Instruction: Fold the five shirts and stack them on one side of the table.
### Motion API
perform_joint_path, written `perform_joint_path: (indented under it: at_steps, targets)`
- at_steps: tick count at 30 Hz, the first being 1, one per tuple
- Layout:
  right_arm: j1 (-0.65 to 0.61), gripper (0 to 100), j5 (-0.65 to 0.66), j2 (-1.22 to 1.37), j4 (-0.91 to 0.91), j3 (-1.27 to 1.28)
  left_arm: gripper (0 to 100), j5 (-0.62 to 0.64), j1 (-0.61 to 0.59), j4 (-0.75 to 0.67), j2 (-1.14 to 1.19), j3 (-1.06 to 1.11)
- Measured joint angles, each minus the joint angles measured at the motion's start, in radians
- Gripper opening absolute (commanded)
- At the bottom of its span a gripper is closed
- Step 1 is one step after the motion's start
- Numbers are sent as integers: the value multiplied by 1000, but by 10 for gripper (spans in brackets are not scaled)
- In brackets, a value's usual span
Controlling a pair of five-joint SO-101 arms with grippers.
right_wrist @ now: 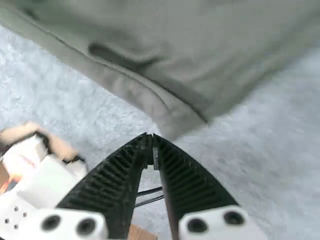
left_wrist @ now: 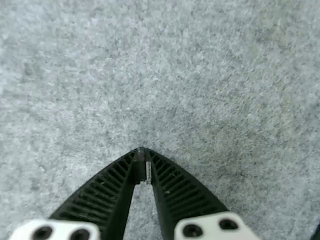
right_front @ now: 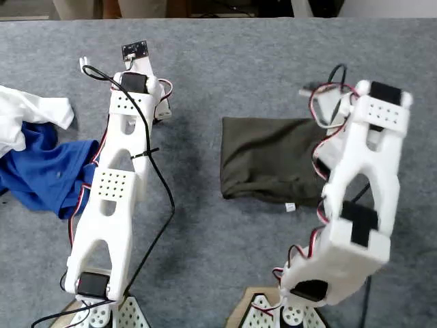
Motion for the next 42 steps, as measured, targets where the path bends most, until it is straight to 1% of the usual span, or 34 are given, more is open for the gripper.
perform_joint_path:
  at_steps: [4,7,11,14,18,22,27,32,35,42]
  targets:
    - [0,5,-63,-51,-37,-81,19,0,8,0,0,0]
    - [-9,5,-98,-9,-107,-129,19,0,60,0,-23,0]
    - [-31,5,-144,150,-195,-213,19,0,190,-2,-103,0]
    - [-51,5,-173,296,-218,-316,19,0,281,-38,-129,0]
    - [-68,5,-209,500,-219,-491,19,2,354,-112,-129,0]
    - [-66,5,-215,687,-216,-677,19,0,410,-219,-98,25]
    - [-66,5,-215,888,-184,-910,19,20,422,-282,-43,46]
    - [-66,5,-215,1034,-176,-1119,19,190,385,-262,-8,51]
    - [-66,5,-215,1086,-152,-1221,19,269,351,-264,11,57]
    - [-69,5,-215,1108,-32,-1376,19,293,304,-273,12,57]
